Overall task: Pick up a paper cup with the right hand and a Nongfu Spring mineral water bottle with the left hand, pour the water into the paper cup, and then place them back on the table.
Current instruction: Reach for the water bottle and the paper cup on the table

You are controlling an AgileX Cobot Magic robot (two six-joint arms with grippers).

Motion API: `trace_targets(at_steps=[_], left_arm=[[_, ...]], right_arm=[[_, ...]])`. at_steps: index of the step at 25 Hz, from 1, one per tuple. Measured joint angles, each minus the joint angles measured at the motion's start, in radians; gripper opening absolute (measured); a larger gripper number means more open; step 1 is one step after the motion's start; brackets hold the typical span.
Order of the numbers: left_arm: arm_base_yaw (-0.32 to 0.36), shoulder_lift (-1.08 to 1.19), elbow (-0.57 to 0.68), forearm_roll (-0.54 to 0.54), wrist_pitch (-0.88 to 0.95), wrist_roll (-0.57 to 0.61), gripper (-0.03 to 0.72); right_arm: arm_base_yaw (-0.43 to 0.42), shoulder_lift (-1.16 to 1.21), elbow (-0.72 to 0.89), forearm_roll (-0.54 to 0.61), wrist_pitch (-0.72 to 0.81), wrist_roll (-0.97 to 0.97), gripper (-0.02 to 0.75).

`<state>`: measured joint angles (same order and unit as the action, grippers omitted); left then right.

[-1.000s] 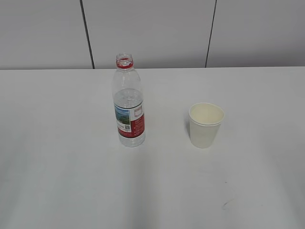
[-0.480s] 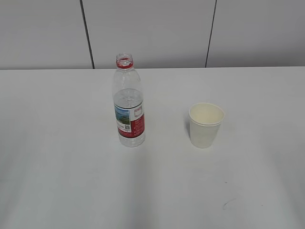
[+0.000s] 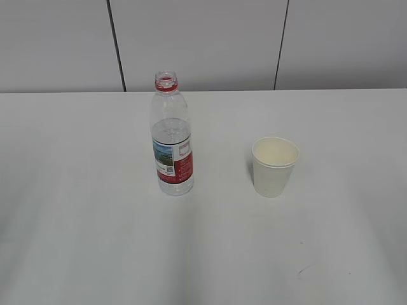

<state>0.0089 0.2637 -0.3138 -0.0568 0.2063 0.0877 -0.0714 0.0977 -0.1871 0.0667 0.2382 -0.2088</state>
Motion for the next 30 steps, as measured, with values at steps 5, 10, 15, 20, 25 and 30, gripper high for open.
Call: trace_targets(at_steps=[5, 10, 15, 20, 25, 30], left_arm=[[-0.001, 0.058, 0.000, 0.010, -0.042, 0.000, 0.395], [-0.001, 0.139, 0.000, 0.010, -0.115, 0.000, 0.393], [-0.001, 0.222, 0.000, 0.011, -0.218, 0.001, 0.393], [-0.001, 0.315, 0.000, 0.013, -0.284, 0.001, 0.393], [-0.001, 0.401, 0.000, 0.016, -0.373, 0.001, 0.393], [-0.001, 0.485, 0.000, 0.017, -0.476, 0.001, 0.393]], right_arm=[[0.000, 0.054, 0.017, -0.004, -0.059, 0.000, 0.581], [0.000, 0.092, 0.017, -0.030, -0.101, 0.000, 0.581], [0.000, 0.152, 0.052, -0.037, -0.187, 0.000, 0.581], [0.000, 0.230, 0.059, -0.044, -0.263, 0.000, 0.581], [0.000, 0.340, 0.059, -0.044, -0.344, 0.000, 0.581], [0.000, 0.470, 0.059, -0.044, -0.448, 0.000, 0.581]])
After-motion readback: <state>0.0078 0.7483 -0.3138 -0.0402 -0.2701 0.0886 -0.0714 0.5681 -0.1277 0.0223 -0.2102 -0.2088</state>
